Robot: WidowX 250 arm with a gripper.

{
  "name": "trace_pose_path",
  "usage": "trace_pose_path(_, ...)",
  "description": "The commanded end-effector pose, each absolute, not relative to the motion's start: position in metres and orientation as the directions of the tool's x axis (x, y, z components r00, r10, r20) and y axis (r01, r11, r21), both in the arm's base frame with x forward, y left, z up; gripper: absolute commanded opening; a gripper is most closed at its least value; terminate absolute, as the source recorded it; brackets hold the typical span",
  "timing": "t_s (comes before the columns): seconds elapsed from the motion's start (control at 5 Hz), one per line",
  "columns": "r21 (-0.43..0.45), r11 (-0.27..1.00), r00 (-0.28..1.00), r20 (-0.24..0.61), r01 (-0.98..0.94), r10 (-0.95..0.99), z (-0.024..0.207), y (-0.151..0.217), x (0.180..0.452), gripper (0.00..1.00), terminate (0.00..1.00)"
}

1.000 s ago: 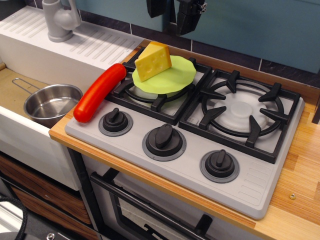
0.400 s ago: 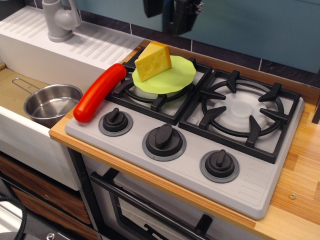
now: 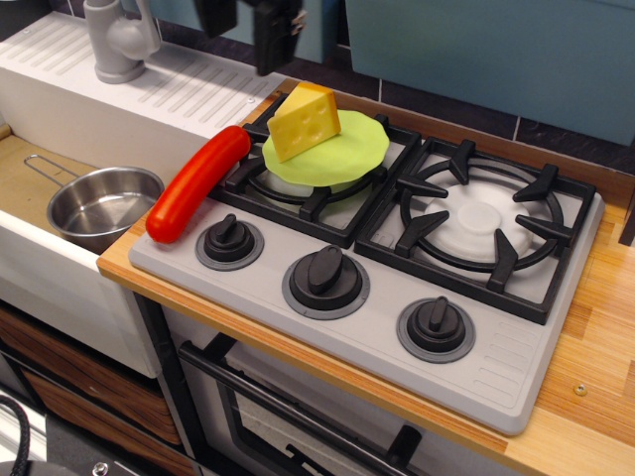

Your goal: Put cheese on plate and sausage in pot or pan in sink

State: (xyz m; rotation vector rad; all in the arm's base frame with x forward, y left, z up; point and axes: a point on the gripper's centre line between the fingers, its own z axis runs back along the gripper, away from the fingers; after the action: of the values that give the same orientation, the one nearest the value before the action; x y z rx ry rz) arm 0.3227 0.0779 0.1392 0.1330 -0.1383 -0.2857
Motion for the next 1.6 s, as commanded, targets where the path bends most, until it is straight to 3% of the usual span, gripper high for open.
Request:
trace_pose_path(0.0,0.199,0.958,0.938,0.238,0.207,-0.252,0.147,0.107,0.315,1.00,0.00)
trace_pose_path(0.8,0.111,0.992,0.969,0.233,0.052,-0.077,0.109,0.116,0.287,1.00,0.00)
trace_pose_path(1.4,0.086,0.995,0.944,0.322,0.044,-0.070,0.069,0.110,0.288,1.00,0.00)
